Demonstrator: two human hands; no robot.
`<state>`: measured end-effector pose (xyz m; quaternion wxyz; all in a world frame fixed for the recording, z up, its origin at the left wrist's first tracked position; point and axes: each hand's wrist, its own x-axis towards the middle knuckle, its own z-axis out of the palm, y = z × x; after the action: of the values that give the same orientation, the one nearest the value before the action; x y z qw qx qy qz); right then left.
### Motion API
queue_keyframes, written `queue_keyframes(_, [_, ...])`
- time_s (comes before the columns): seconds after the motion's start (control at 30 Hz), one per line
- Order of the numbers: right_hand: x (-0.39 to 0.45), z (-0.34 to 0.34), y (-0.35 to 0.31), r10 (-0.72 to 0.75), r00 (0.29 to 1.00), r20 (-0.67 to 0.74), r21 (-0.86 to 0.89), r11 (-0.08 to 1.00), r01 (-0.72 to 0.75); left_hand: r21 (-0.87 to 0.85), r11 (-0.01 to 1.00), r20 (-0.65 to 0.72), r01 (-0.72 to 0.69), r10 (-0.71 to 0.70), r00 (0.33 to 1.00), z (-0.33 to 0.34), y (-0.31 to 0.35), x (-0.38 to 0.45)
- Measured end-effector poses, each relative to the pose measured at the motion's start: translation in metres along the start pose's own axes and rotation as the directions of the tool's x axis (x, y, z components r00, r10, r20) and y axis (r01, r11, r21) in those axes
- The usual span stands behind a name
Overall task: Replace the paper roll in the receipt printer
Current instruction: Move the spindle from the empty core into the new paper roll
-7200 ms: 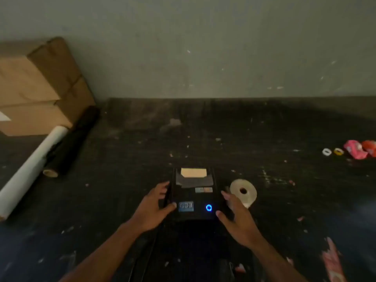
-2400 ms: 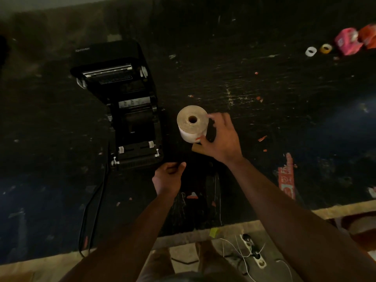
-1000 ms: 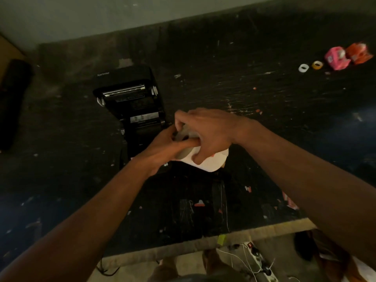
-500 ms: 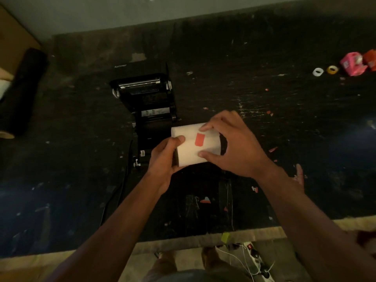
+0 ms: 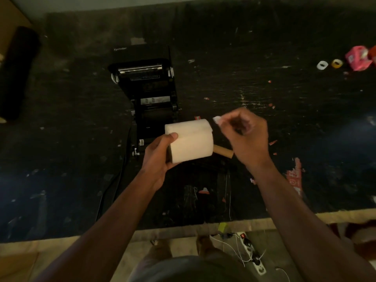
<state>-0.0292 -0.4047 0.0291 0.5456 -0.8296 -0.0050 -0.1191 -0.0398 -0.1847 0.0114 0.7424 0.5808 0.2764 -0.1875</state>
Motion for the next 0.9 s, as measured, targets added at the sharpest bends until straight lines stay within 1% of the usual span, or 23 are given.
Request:
queue_keyframes(0.03, [0.000, -0.002, 0.010, 0.037, 0.998, -0.053, -0.019, 0.999, -0.038, -0.039, 0.999, -0.014, 0.013, -0.014, 1.000, -0.004, -0.001, 0.001])
queue_keyframes(0.07, [0.000, -0.003, 0.024, 0.058, 0.996, -0.068, -0.074, 0.995, -0.063, -0.069, 0.997, -0.032, 0.019, -0.022, 0.999, -0.008, -0.002, 0.002])
queue_keyframes(0.1, [-0.002, -0.003, 0.040, 0.076, 0.996, -0.049, -0.163, 0.983, -0.083, -0.095, 0.995, -0.046, 0.023, -0.027, 0.999, -0.013, -0.003, 0.003])
queue_keyframes(0.17, [-0.008, 0.004, 0.077, 0.102, 0.994, 0.035, -0.393, 0.916, -0.080, -0.138, 0.990, -0.065, 0.027, -0.036, 0.997, -0.023, -0.003, 0.004])
queue_keyframes(0.23, [-0.014, 0.015, 0.108, 0.078, 0.988, 0.130, -0.578, 0.816, 0.012, -0.176, 0.984, -0.072, 0.026, -0.039, 0.997, -0.032, -0.004, 0.005])
queue_keyframes(0.27, [-0.017, 0.021, 0.119, 0.061, 0.983, 0.174, -0.637, 0.768, 0.065, -0.189, 0.982, -0.079, 0.021, -0.037, 0.996, -0.037, -0.004, 0.005])
queue_keyframes(0.37, [-0.024, 0.036, 0.141, 0.058, 0.955, 0.290, -0.733, 0.656, 0.183, -0.208, 0.978, -0.106, 0.008, -0.031, 0.994, -0.050, -0.002, 0.006])
queue_keyframes(0.43, [-0.031, 0.038, 0.147, 0.086, 0.941, 0.327, -0.764, 0.611, 0.209, -0.215, 0.977, -0.104, 0.009, -0.031, 0.994, -0.058, -0.002, 0.006])
queue_keyframes(0.53, [-0.038, 0.031, 0.153, 0.097, 0.936, 0.338, -0.768, 0.604, 0.215, -0.220, 0.975, -0.092, 0.007, -0.028, 0.995, -0.068, -0.003, 0.006])
queue_keyframes(0.6, [-0.041, 0.028, 0.156, 0.088, 0.924, 0.372, -0.747, 0.620, 0.242, -0.229, 0.973, -0.080, 0.010, -0.029, 0.996, -0.071, -0.004, 0.005])
queue_keyframes(0.67, [-0.039, 0.026, 0.157, 0.093, 0.923, 0.374, -0.719, 0.657, 0.226, -0.240, 0.971, -0.070, 0.012, -0.030, 0.997, -0.072, -0.005, 0.004])
queue_keyframes(0.73, [-0.036, 0.028, 0.157, 0.106, 0.937, 0.333, -0.693, 0.701, 0.166, -0.248, 0.969, -0.070, 0.012, -0.030, 0.997, -0.072, -0.005, 0.002])
queue_keyframes(0.8, [-0.035, 0.032, 0.153, 0.086, 0.957, 0.276, -0.673, 0.729, 0.128, -0.254, 0.967, -0.082, 0.009, -0.030, 0.996, -0.074, -0.006, 0.000])
queue_keyframes(0.87, [-0.037, 0.040, 0.144, 0.019, 0.968, 0.248, -0.659, 0.736, 0.154, -0.267, 0.964, -0.091, 0.014, -0.039, 0.995, -0.078, -0.008, -0.002])
queue_keyframes(0.9, [-0.037, 0.046, 0.138, -0.013, 0.957, 0.289, -0.646, 0.736, 0.205, -0.275, 0.961, -0.089, 0.021, -0.047, 0.995, -0.080, -0.010, -0.003])
